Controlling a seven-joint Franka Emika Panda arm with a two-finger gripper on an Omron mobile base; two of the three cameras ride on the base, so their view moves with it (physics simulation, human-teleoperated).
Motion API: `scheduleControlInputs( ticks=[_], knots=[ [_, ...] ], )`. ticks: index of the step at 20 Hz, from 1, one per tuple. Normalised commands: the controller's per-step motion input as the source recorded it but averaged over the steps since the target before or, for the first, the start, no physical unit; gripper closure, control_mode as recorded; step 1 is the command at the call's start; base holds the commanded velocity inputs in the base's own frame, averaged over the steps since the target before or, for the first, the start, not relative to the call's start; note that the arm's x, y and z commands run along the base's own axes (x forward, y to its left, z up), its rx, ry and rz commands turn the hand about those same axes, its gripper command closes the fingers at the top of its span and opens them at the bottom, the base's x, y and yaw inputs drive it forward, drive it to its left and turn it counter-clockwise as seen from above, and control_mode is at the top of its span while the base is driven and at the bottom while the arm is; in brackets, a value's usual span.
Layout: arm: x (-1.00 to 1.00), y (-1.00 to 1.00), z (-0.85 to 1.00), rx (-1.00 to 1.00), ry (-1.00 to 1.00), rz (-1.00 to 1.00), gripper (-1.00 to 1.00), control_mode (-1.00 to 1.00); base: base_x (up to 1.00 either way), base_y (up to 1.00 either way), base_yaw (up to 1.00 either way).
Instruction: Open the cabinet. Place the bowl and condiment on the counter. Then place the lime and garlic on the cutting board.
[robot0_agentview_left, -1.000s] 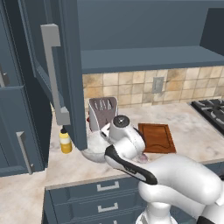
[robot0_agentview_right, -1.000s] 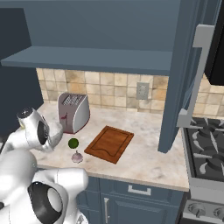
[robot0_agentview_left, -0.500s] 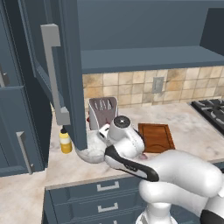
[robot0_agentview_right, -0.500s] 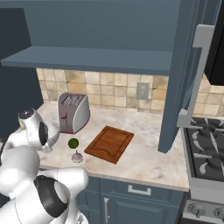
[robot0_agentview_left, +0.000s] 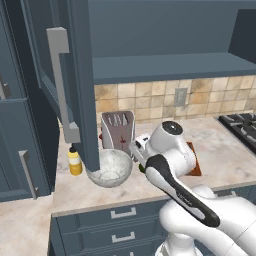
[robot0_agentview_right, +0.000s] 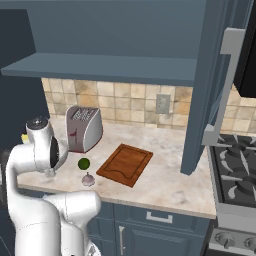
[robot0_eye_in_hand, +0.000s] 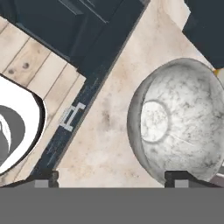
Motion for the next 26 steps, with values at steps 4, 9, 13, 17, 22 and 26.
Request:
scheduleControlInputs(
  ticks=[4,9,13,17,22,26],
  knots=[
    [-0.49,-0.84,0.0,0.15,0.14,-0.23,-1.0,-1.0,0.0,0.0,0.0],
    [-0.19,-0.83,0.0,0.09,0.09,-0.05,-1.0,-1.0,0.0,0.0,0.0],
    [0.0,-0.64,-0.13,0.02,0.02,0.1,-1.0,-1.0,0.0,0.0,0.0],
    [0.09,-0.19,-0.6,-0.03,0.1,0.21,-1.0,-1.0,0.0,0.0,0.0],
    [0.15,0.04,-0.27,-0.11,0.0,0.2,-1.0,-1.0,0.0,0.0,0.0],
    [0.38,0.01,-0.1,-0.07,0.0,0.11,-1.0,-1.0,0.0,0.0,0.0]
  ],
)
